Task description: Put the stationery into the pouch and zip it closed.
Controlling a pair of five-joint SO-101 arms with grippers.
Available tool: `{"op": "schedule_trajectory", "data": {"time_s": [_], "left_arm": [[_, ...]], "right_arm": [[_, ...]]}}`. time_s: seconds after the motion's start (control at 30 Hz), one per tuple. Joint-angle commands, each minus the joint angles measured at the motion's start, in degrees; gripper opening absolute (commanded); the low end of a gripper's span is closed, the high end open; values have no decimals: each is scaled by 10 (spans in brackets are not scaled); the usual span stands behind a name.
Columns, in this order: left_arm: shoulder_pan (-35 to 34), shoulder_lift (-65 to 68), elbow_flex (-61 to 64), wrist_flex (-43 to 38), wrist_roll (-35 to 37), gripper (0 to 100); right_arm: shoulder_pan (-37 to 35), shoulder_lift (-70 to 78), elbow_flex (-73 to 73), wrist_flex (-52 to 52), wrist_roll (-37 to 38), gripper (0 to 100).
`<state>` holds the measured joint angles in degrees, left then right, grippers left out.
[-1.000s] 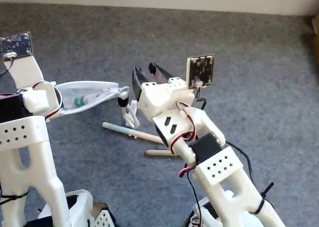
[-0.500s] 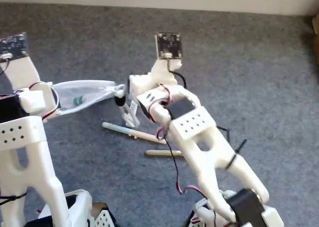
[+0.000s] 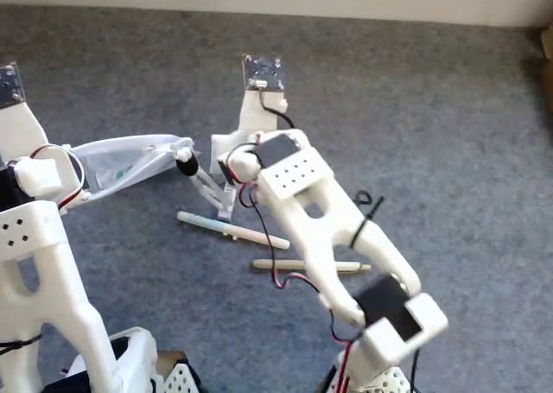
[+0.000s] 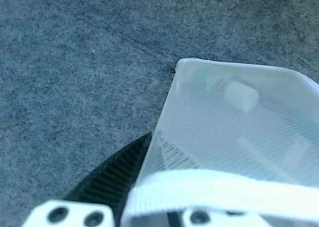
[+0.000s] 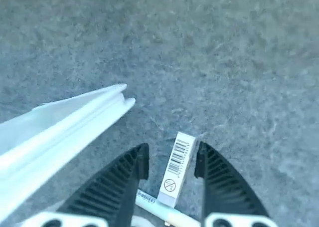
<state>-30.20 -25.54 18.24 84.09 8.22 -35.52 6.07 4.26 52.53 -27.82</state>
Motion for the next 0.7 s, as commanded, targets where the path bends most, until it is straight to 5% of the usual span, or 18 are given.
{"op": "schedule_trajectory", "data": {"time_s": [0.0, 0.67], "left_arm": [[-15, 12, 6, -8, 4, 6], [-15, 12, 7, -8, 4, 6]], "right_arm": [[-19, 32, -90, 43, -16, 152], [-27, 320, -380, 194, -18, 149]]}}
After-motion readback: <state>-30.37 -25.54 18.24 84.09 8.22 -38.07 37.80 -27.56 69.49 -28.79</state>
